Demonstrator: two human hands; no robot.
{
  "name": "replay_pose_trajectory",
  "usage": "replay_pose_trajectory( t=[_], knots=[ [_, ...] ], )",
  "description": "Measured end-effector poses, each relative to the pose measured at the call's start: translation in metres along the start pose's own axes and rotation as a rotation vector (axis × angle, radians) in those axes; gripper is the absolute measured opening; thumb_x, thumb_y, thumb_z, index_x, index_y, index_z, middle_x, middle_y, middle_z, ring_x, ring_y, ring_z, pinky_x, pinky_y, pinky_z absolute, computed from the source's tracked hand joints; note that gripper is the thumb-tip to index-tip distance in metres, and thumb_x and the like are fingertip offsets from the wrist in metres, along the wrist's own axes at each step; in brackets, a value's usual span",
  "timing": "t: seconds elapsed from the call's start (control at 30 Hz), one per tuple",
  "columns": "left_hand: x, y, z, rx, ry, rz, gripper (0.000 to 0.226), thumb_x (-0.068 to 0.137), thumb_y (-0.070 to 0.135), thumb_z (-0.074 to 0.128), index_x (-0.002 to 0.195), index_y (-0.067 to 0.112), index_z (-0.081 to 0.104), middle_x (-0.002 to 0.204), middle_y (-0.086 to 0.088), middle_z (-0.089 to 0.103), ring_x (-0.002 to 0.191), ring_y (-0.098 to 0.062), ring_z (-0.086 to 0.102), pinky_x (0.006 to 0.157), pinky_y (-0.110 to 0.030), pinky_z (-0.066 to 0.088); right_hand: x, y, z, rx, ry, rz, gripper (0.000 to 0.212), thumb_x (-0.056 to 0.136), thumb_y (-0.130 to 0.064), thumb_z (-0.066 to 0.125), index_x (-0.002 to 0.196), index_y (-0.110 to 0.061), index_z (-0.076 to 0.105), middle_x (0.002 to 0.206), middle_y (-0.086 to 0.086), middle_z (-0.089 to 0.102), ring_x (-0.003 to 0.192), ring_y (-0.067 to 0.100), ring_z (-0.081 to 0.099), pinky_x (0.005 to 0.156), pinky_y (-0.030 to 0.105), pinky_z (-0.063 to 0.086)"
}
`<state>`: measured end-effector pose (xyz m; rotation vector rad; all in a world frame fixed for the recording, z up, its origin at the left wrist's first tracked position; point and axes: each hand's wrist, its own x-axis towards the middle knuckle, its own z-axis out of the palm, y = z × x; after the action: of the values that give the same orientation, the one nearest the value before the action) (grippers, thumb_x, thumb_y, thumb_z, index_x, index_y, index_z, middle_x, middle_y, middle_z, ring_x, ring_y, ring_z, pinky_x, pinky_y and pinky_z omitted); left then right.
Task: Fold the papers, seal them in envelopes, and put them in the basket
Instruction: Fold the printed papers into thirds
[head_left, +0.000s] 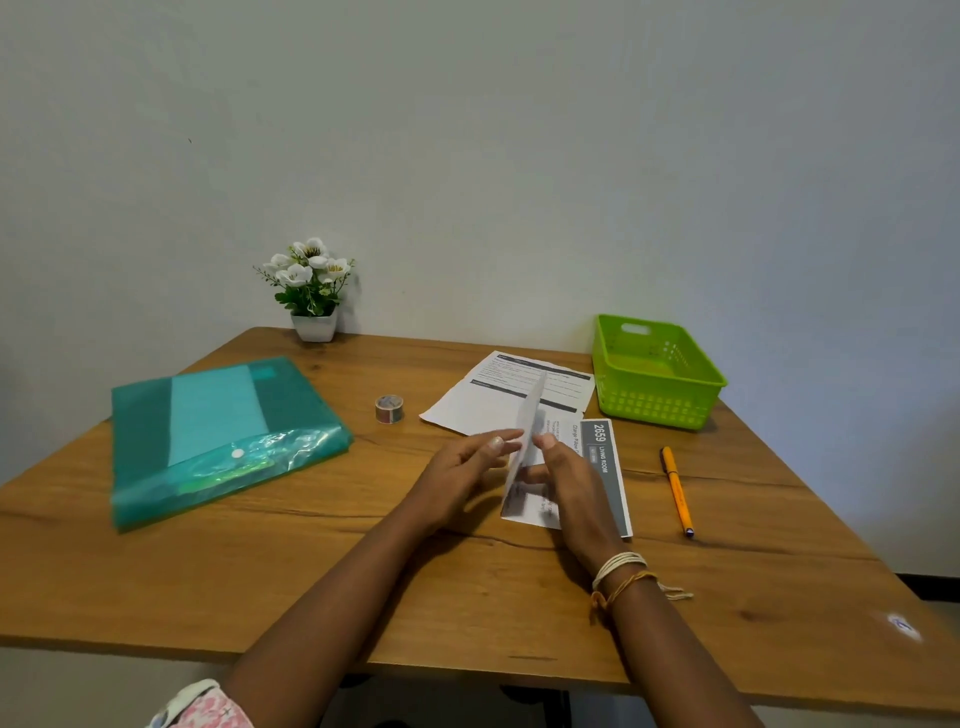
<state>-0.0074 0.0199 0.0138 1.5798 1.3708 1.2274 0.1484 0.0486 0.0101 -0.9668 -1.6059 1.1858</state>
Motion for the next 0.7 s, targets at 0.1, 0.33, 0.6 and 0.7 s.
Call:
replay_pose_trajectory(
  t=[0.1, 0.33, 0.6, 0.7],
  knots=[
    [-0.003, 0.000, 0.002, 0.115, -0.004, 0.028, 0.033, 0.099, 0.038, 0.044, 0.127, 0.032, 0.060, 0.131, 0.009, 0.058, 0.116, -0.004, 0.054, 0.087, -0.017, 0.045, 0.000, -0.001, -0.001, -0.023, 0.050, 0.009, 0.050, 0.086, -0.064, 0.041, 0.113, -0.028, 0.062, 0.116, 0.003, 0.067, 0.107, 0.019, 0.063, 0.090, 0.038, 0.054],
    [-0.001, -0.005, 0.003, 0.249, -0.015, 0.017, 0.030, 0.095, 0.034, 0.054, 0.121, 0.024, 0.066, 0.128, 0.009, 0.062, 0.113, 0.000, 0.054, 0.085, -0.011, 0.042, 0.004, 0.003, -0.011, -0.275, 0.201, -0.008, 0.043, 0.096, -0.016, 0.048, 0.138, -0.009, 0.045, 0.102, 0.015, 0.070, 0.076, 0.006, 0.060, 0.051, 0.008, 0.044],
    [0.005, -0.007, -0.001, 0.176, 0.119, -0.036, 0.029, 0.094, 0.024, 0.056, 0.123, 0.025, 0.063, 0.125, 0.008, 0.061, 0.109, -0.003, 0.053, 0.082, -0.014, 0.042, 0.013, 0.006, -0.014, -0.270, 0.269, 0.073, 0.045, 0.090, -0.006, 0.051, 0.134, -0.009, 0.052, 0.125, 0.014, 0.062, 0.108, 0.026, 0.060, 0.071, 0.021, 0.048],
    [0.006, -0.009, -0.003, 0.121, 0.153, -0.053, 0.028, 0.094, 0.022, 0.057, 0.121, 0.023, 0.064, 0.115, 0.011, 0.060, 0.104, 0.000, 0.054, 0.079, -0.013, 0.043, 0.014, 0.001, -0.015, -0.155, 0.260, 0.137, 0.044, 0.088, -0.002, 0.053, 0.132, -0.007, 0.054, 0.130, 0.013, 0.057, 0.111, 0.025, 0.057, 0.077, 0.024, 0.048]
  ],
)
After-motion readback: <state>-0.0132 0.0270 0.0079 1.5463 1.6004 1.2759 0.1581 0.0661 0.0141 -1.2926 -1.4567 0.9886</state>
